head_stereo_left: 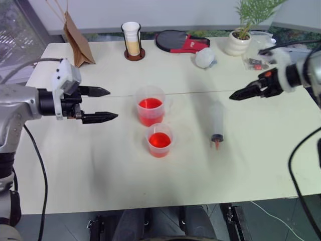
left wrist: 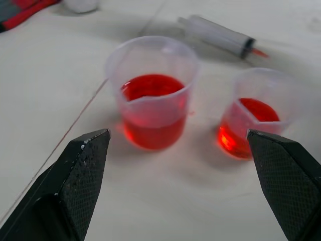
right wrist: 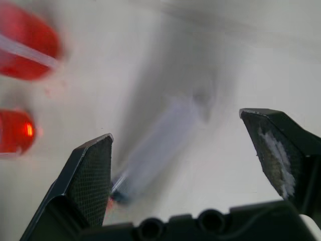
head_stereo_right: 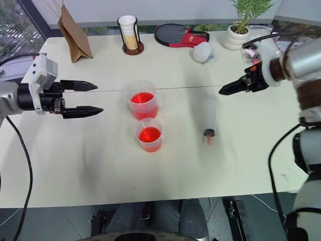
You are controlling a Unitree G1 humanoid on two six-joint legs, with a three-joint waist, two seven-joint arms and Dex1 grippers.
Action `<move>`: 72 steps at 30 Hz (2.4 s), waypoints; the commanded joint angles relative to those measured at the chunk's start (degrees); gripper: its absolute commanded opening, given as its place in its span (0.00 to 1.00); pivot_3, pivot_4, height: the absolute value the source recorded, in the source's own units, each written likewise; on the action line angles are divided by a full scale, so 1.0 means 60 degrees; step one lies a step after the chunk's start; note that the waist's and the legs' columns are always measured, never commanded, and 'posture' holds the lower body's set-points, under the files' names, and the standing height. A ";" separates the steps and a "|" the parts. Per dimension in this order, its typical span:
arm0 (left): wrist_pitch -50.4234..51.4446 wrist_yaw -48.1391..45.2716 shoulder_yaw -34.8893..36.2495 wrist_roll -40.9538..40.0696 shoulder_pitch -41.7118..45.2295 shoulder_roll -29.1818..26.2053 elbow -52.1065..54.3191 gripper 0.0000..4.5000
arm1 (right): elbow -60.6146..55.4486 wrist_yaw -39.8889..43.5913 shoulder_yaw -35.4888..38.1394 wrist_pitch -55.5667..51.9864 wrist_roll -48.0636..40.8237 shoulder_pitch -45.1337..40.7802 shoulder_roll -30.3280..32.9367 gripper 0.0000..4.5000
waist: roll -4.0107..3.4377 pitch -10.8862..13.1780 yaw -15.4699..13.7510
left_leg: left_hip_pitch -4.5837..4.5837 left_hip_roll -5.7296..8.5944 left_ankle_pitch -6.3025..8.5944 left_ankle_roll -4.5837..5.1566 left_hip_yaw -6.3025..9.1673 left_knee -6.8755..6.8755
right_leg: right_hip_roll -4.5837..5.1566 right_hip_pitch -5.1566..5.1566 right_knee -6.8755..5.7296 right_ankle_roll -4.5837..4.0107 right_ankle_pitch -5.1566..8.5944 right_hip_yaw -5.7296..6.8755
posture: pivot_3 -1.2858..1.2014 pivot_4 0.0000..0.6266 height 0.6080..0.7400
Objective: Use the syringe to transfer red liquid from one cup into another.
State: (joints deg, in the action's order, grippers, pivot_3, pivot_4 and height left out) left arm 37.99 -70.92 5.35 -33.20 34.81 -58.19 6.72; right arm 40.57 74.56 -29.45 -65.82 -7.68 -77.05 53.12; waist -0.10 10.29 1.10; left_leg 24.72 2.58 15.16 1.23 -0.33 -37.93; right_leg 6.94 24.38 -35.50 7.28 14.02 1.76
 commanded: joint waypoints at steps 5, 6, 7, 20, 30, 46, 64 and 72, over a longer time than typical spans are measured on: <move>0.0116 -0.0359 -0.0122 -0.0294 0.0321 -0.0179 0.1449 0.99 | 0.3340 -0.0661 0.0008 -0.1131 0.0894 -0.1046 -0.1710 1.00 | 0.0002 0.0000 -0.0022 | -0.0001 -0.0005 -0.0002 0.0000 -0.0002 -0.0016 | -0.0006 0.0012 -0.0093 0.0000 0.0000 0.0000 | 0.52 0.24 1.00; 0.0134 -0.0345 -0.0166 -0.0275 0.0261 -0.0194 0.1627 0.99 | 0.3543 -0.0796 0.0102 -0.1186 0.0937 -0.1045 -0.1904 1.00 | 0.0001 0.0000 -0.0030 | -0.0001 -0.0005 -0.0002 0.0000 0.0002 -0.0018 | -0.0008 0.0012 -0.0095 0.0000 0.0000 0.0001 | 0.52 0.24 1.00; 0.0130 -0.0331 -0.0204 -0.0257 0.0206 -0.0212 0.1758 0.99 | 0.3689 -0.0915 0.0169 -0.1198 0.0984 -0.1034 -0.2054 1.00 | 0.0001 0.0000 -0.0029 | 0.0000 -0.0003 -0.0003 0.0000 0.0001 -0.0022 | -0.0008 0.0012 -0.0098 0.0001 0.0000 -0.0001 | 0.52 0.24 1.00; 0.0133 0.0115 -0.0223 -0.0427 -0.0416 0.0102 0.2343 1.00 | 0.4857 -0.3940 0.2123 -0.1233 0.1181 -0.0796 -0.3740 0.87 | 0.0001 0.0000 -0.0019 | -0.0005 -0.0010 -0.0010 -0.0012 0.0009 -0.0028 | -0.0019 0.0012 -0.0112 0.0001 0.0000 -0.0002 | 0.52 0.24 1.00; -0.0276 0.0199 -0.0345 -0.0005 -0.0395 0.0163 0.1654 1.00 | 0.4533 -0.4541 0.2858 -0.1933 0.1027 -0.0854 -0.3865 0.30 | 0.0004 -0.0002 -0.0012 | -0.0023 -0.0008 -0.0010 -0.0012 0.0011 -0.0032 | -0.0021 -0.0009 -0.0113 0.0001 0.0000 -0.0002 | 0.52 0.24 1.00; -0.2798 -0.0374 -0.0965 0.2331 0.2291 0.0698 -0.4619 1.00 | -0.1956 -0.1719 0.5719 0.6415 -0.2324 0.0814 -0.5881 0.30 | 0.0065 -0.0035 0.0037 | -0.0054 -0.0032 -0.0010 -0.0013 -0.0002 -0.0041 | -0.0037 -0.0028 -0.0135 0.0013 -0.0005 0.0018 | 0.52 0.24 1.00; -0.2428 0.0233 -0.0063 0.1850 0.5324 0.2231 -0.5729 1.00 | 0.0173 -0.2303 0.5000 1.0402 -0.1408 0.1851 -0.7472 0.30 | 0.0063 -0.0024 0.0105 | -0.0045 -0.0013 -0.0035 -0.0053 0.0065 -0.0050 | -0.0036 0.0007 -0.0230 0.0013 -0.0006 0.0017 | 0.52 0.24 1.00; -0.3533 0.0240 -0.0347 0.2326 0.5846 0.3334 -0.6872 1.00 | -0.0075 -0.2447 0.5014 1.0344 -0.1521 0.2162 -0.7722 0.30 | 0.0061 -0.0024 0.0307 | -0.0056 -0.0010 -0.0040 -0.0061 0.0067 -0.0038 | -0.0035 0.0015 -0.0246 0.0013 -0.0006 0.0016 | 0.52 0.24 1.00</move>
State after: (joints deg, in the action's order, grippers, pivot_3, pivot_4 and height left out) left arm 19.53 -69.72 2.93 -20.10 67.53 -37.88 -33.72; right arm 42.89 60.03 0.28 -4.60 -15.97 -63.25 7.56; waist 0.27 10.15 2.95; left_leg 24.39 2.52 14.92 0.86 0.07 -38.16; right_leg 6.73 24.49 -36.98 7.36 13.98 1.85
